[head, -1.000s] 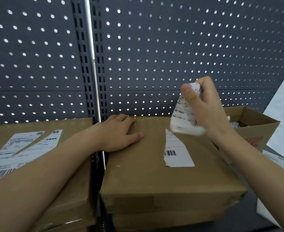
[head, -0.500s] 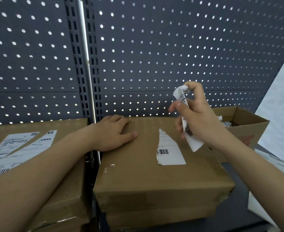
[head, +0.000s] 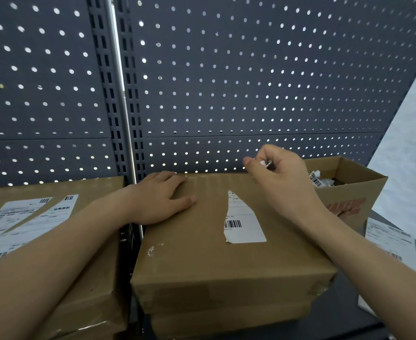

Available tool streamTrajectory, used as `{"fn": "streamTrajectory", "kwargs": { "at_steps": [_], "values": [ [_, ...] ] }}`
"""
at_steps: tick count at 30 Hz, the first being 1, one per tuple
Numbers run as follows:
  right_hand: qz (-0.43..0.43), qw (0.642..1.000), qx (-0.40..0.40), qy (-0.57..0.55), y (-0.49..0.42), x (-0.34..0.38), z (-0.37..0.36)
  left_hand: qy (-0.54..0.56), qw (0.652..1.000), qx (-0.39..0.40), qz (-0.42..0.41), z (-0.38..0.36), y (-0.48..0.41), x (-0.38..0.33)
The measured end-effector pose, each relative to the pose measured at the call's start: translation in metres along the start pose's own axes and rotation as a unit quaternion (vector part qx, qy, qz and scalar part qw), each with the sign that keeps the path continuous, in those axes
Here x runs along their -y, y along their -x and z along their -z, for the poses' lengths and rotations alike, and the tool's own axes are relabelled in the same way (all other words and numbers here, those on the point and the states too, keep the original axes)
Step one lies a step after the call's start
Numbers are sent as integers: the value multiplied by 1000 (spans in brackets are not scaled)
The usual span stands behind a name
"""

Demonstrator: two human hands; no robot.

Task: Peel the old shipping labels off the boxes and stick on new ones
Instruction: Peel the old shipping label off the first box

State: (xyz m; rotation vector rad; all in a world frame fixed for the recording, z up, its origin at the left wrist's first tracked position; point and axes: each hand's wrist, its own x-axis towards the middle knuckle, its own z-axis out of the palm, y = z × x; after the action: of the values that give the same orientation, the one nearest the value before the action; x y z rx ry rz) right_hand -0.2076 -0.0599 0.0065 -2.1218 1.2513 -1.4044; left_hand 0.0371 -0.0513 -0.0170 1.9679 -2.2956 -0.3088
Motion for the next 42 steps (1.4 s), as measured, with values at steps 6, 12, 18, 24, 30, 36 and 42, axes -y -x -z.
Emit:
{"fn": "streamTrajectory", "kwargs": {
  "at_steps": [6, 12, 18, 24, 30, 36, 42],
  "values": [
    [23, 999, -5, 29, 2, 5, -1, 10, 1000, 5, 0, 2, 2, -2],
    [11, 1000, -5, 10, 3, 8, -2, 8, 1000, 7, -1, 2, 2, -1],
    [11, 996, 93, 11, 3, -4, -2, 6, 1000, 8, -3, 2, 2, 0],
    [21, 995, 97, -8, 1, -9, -5, -1, 1000, 3, -4, 1, 1, 1],
    [-17, 996, 73, -48, 6, -3, 1, -7, 1000, 1, -2, 0, 1, 1],
    [19, 996, 83, -3, 10, -6, 9, -3, 1000, 5, 0, 2, 2, -1],
    [81, 993, 72, -54, 17, -9, 13, -3, 1000, 7, 0, 1, 3, -2]
  ]
}}
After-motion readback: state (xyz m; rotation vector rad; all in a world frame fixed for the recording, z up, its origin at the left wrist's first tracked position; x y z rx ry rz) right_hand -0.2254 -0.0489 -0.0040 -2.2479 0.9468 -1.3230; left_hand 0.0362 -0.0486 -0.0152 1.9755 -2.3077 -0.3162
